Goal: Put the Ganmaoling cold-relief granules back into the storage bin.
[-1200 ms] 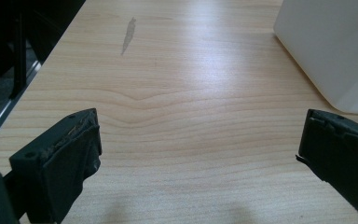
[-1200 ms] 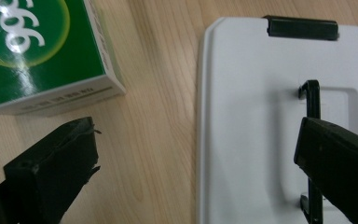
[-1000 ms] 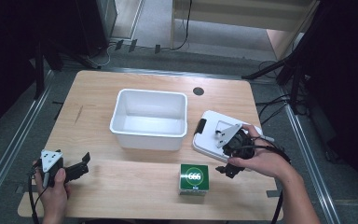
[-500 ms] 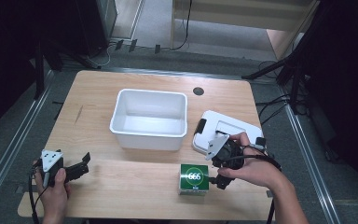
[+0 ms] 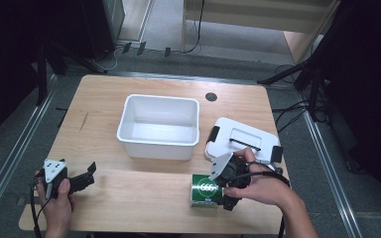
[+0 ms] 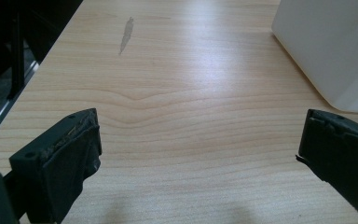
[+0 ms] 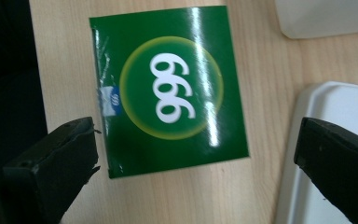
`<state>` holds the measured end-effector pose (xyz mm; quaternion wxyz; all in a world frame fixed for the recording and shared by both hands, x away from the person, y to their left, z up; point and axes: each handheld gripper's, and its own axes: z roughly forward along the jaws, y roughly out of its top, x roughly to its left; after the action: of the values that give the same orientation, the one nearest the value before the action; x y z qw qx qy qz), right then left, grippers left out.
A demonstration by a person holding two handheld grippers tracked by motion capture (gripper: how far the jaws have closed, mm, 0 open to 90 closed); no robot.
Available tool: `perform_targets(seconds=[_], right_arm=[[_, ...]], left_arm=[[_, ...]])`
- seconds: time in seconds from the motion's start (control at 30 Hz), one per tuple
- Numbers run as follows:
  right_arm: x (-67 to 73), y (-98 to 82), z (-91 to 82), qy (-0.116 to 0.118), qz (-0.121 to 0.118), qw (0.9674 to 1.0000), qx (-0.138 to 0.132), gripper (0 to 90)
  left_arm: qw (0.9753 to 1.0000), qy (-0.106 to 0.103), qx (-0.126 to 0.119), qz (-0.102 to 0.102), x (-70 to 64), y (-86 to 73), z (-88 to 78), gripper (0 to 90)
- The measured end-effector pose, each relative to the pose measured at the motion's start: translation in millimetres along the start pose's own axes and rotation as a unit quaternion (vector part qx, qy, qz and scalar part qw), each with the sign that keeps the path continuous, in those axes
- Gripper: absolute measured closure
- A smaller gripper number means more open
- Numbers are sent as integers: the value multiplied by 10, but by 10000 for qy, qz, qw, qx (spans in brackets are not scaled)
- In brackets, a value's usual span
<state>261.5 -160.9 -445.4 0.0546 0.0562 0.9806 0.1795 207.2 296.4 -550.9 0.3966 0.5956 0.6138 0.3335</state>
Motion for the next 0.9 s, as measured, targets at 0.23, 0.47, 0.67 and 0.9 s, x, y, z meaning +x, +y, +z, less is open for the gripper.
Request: perform_targets(seconds=[0.23,0.47,0.67,0.9], right_arm=[[66,62,129,93,-163,9998,77,0],[87,113,244,68,-317,9993,210,25],[80,149,386,135,-440,9983,362,67],[79,160,458,198,-484,9976,461,127]], left_arm=[[10000,-20,-25,16,-6,-2,-2,0],[10000,-21,-26,15,-6,-3,-2,0],[10000,-33,-18,27,-1,-2,-3,0],[10000,-32,-22,16,2,-1,-3,0]])
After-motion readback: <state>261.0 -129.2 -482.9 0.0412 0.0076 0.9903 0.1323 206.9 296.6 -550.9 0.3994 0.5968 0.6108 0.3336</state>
